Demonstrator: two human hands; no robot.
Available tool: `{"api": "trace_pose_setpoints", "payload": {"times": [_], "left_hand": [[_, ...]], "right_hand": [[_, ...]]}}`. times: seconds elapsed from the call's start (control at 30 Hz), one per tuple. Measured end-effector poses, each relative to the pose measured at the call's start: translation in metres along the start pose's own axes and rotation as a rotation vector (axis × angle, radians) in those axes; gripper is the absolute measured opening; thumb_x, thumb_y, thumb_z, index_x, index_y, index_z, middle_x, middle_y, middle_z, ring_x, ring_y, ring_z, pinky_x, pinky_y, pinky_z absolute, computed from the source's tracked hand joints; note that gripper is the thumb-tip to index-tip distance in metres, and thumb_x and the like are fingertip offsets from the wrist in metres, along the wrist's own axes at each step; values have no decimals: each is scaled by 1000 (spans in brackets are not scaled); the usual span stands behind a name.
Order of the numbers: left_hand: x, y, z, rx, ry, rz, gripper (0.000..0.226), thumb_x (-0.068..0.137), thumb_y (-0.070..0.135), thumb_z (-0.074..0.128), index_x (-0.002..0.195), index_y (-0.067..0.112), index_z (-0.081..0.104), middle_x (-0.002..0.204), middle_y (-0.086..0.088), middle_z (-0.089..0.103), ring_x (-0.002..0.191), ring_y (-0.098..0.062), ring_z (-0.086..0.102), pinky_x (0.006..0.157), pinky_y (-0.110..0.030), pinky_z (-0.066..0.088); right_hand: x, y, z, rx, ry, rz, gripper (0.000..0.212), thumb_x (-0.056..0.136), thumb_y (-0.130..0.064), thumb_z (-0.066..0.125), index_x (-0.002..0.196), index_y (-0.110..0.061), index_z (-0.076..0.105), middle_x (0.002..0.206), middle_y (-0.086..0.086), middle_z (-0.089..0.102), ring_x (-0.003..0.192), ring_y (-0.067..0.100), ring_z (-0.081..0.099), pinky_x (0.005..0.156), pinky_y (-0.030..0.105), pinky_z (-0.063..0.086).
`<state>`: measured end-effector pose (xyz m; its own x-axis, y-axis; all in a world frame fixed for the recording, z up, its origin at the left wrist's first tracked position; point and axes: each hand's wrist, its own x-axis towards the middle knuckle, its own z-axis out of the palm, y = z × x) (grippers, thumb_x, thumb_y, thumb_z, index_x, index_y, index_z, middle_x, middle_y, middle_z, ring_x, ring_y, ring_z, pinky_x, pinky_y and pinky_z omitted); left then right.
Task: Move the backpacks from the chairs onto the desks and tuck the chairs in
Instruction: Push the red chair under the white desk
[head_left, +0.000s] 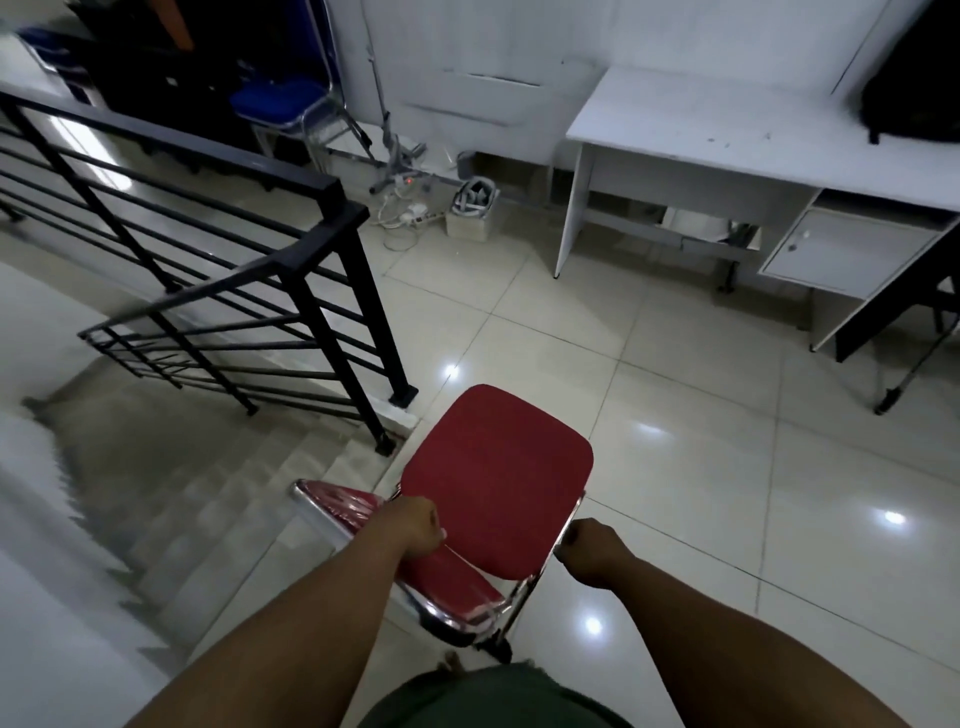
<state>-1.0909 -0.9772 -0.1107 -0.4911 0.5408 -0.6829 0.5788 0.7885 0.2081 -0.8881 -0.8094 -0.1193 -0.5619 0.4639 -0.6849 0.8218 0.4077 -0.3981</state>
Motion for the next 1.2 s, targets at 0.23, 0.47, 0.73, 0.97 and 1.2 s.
{"api": "trace_pose_setpoints", "payload": {"times": [0.23,0.47,0.73,0.97,1.2], "left_hand": [[-6,-5,15,63,38,54,30,91,44,56,109,22,66,113,-2,67,104,-22,62,95,-38,49],[8,-17,7,49,-80,176,34,91,46,60,115,23,65,122,-2,63,110,-22,59,96,-37,48],[4,-54,-30,135,-141,471,36,90,49,60,115,24,67,120,-3,67,108,-23,61,96,-37,49],[-14,-105,-55,296,-85,760,56,81,80,44,99,30,62,94,10,62,85,-12,57,78,-34,48],[3,-129,-56,661,126,788,48,81,28,67,126,25,51,119,-2,59,108,-25,56,91,-39,45]], "right_hand": [[3,-10,13,-38,-12,-6,29,94,-29,51,66,-25,45,75,-1,52,82,20,52,71,25,39],[10,-39,41,49,47,54,20,90,-27,54,94,-12,65,97,9,66,89,23,62,71,27,43],[6,-106,94,164,143,188,22,90,-25,59,99,-8,69,100,13,69,87,24,62,71,25,44],[-7,-151,114,285,306,241,34,92,-47,55,75,-19,62,81,6,68,80,27,66,71,32,51],[-49,-178,125,253,299,-26,78,74,-92,32,108,-30,64,98,-9,69,86,11,64,78,32,52]]}}
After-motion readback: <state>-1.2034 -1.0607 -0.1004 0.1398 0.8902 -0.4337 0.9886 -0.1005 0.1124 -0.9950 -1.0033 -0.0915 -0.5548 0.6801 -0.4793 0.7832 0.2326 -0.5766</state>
